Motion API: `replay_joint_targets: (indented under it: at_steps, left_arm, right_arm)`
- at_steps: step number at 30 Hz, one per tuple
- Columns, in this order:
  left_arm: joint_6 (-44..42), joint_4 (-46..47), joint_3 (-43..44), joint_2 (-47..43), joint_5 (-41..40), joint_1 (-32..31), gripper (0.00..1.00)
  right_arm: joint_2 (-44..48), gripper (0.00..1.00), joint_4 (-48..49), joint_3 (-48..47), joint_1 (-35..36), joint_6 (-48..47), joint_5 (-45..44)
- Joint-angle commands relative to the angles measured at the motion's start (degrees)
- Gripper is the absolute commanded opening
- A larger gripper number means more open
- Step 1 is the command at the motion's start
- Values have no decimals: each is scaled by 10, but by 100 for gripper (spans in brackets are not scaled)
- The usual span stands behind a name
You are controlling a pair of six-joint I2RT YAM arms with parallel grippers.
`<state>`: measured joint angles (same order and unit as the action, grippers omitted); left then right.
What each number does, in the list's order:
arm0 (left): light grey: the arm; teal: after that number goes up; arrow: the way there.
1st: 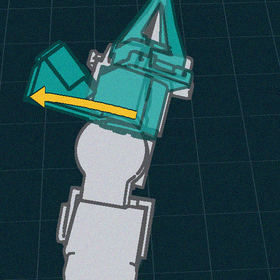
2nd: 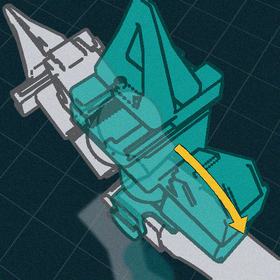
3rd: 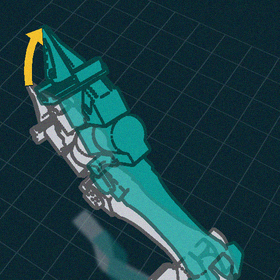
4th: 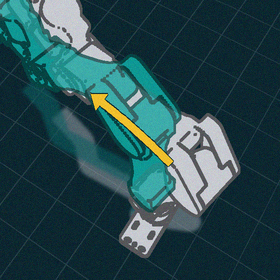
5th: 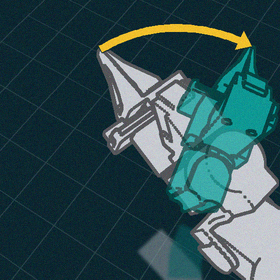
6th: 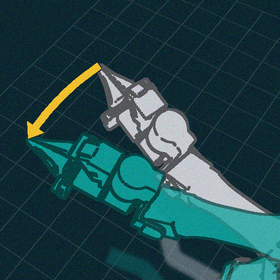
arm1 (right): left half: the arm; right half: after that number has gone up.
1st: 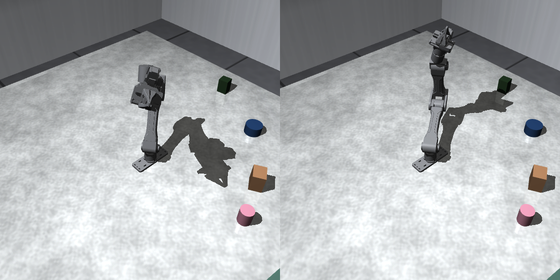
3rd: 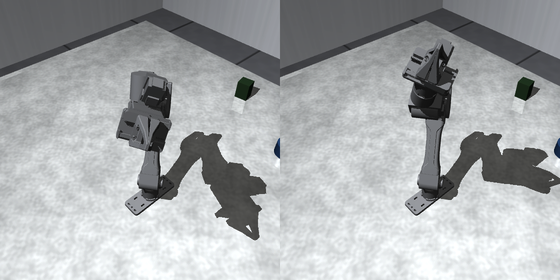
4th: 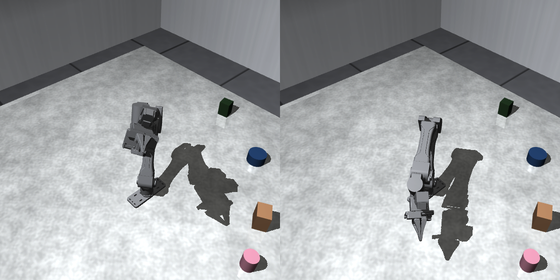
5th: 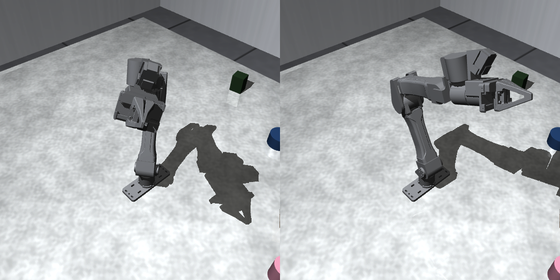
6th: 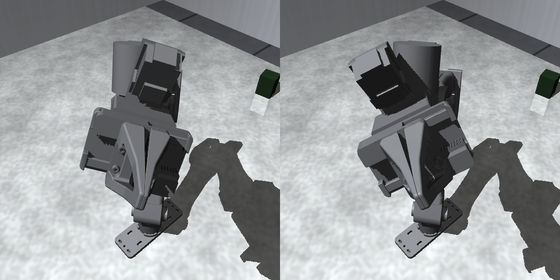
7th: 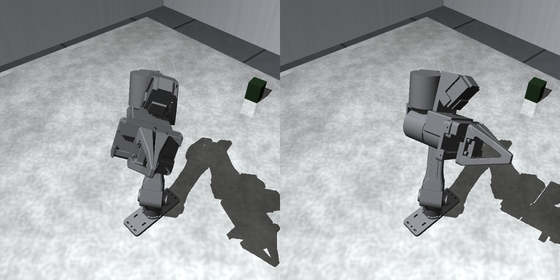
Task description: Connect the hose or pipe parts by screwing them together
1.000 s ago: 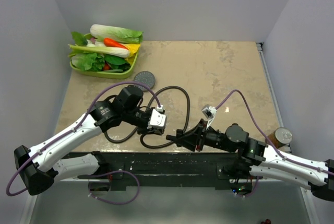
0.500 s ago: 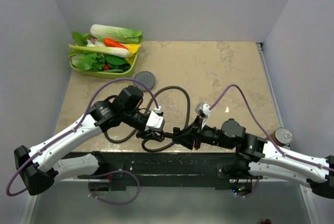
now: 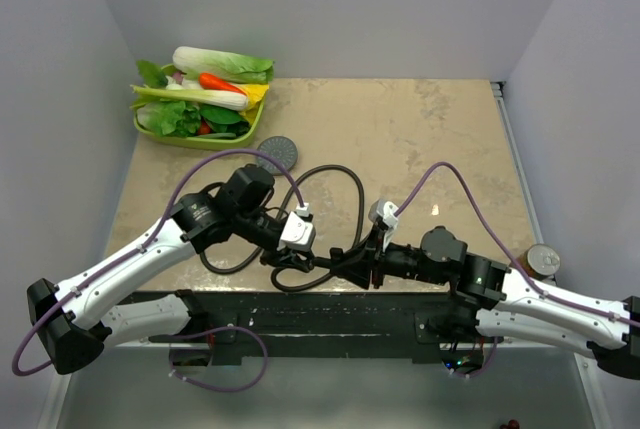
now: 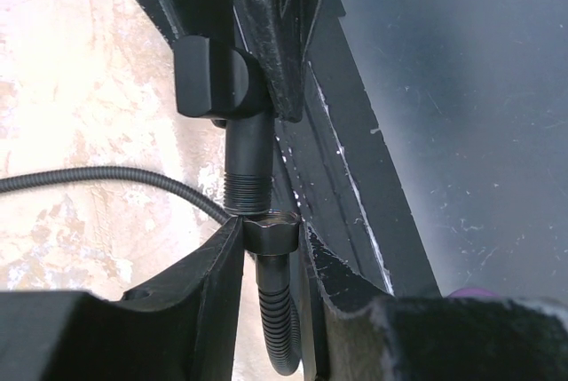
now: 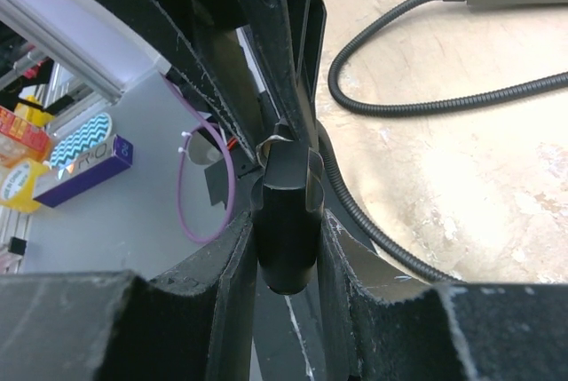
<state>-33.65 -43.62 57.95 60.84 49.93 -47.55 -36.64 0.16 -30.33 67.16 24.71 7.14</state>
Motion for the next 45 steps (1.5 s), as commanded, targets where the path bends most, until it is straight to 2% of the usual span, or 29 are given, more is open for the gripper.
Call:
replay_joint_targets:
  at_steps: [1,19,45]
  left_arm:
    - [16,54,2,-7,11,8,0]
    - [18,58,-9,-5,13,9,0]
    - [10,44,-5,-16,33,9,0]
  right_arm:
    - [14,0,4,-39,0,-33,16]
    - [-11,0,-10,-61,1,-57,35]
    - [-26,0,45,-45,1,-61,2]
